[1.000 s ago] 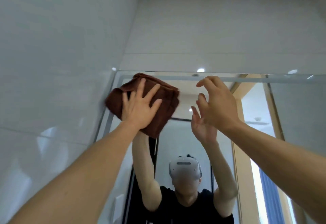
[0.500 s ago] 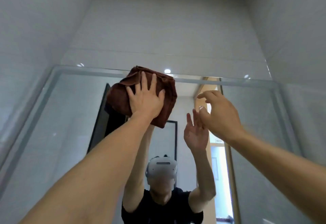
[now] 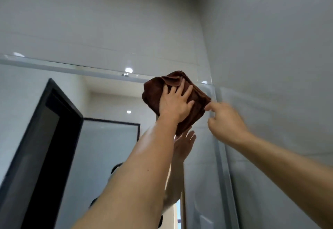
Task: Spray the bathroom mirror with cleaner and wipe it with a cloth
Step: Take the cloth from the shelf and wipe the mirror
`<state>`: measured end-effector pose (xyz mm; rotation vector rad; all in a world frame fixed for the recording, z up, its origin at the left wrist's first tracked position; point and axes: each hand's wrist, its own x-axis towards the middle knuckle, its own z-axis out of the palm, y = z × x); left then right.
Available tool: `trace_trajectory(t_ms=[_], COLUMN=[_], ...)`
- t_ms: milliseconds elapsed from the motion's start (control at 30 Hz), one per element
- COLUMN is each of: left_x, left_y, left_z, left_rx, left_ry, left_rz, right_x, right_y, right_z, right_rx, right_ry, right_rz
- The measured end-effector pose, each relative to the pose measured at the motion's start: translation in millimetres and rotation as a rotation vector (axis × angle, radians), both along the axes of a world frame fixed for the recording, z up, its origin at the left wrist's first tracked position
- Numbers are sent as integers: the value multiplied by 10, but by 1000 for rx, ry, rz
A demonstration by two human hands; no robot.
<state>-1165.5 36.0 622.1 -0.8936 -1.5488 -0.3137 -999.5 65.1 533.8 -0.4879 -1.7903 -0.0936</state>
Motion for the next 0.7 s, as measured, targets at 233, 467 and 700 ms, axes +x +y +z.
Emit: trace_trajectory(t_ms=[233, 467, 700], left_x=[411, 403, 311], left_y=[781, 791, 636], left_z=[246, 90, -966], left_rx=[-200, -177, -344], left_ry=[35, 125, 257], left_rz=[-146, -151, -91], right_x=[397, 537, 388], right_y=[221, 307, 258], right_z=[126, 95, -88], right_rx=[21, 40, 30], right_ry=[-14, 40, 56], right_rz=[-58, -83, -104])
